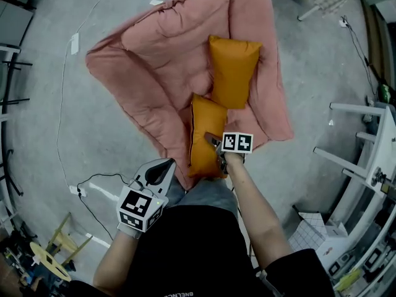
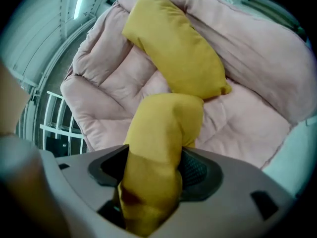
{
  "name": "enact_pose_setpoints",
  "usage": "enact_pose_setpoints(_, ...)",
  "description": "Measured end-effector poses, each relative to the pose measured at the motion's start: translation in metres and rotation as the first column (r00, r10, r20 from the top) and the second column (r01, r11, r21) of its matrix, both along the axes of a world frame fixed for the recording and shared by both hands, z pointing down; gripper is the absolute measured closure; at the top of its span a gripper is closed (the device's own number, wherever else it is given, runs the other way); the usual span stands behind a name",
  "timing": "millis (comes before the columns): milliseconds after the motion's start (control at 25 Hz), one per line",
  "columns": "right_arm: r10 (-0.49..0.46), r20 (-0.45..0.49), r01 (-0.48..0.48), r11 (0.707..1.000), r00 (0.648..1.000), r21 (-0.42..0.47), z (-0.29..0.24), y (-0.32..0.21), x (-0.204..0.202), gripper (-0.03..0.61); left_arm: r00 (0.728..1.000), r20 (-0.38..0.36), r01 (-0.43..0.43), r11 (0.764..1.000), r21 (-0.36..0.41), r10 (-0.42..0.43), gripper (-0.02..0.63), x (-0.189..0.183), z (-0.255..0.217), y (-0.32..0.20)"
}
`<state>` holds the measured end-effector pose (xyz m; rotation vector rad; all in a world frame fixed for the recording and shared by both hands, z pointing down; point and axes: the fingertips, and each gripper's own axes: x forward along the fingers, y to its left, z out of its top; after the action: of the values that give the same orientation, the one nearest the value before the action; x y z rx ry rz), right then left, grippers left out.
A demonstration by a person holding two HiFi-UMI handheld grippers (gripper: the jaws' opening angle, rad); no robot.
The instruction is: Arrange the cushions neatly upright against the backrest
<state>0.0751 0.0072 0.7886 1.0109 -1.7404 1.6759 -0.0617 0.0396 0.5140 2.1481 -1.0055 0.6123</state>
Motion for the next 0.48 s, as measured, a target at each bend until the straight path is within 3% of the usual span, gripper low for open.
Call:
enact_pose_setpoints(280, -0.191, 0.07, 0.188, 0.981, 0.979, 0.046, -0.03, 0.013, 0.003, 0.267, 0.989, -0.002, 0.147, 0.989, 0.024, -0.147, 0.601, 0.0, -0.007, 0.002)
enact_pose_setpoints(400, -0.293, 0.094, 0.277, 0.949, 0.951, 0.152, -0.051, -0.002, -0.011, 0.268, 0.977, -0.004, 0.213, 0.976, 0.041, -0.213, 0.601, 0.003, -0.012, 0.0)
enact_pose_setpoints(480, -0.358, 0.065, 0.331, 0.908, 0.932, 0.256, -0.067, -0.019, -0.022, 0.267, 0.971, 0.0, 0.24, 0.97, 0.047, -0.24, 0.601, 0.005, -0.015, 0.001)
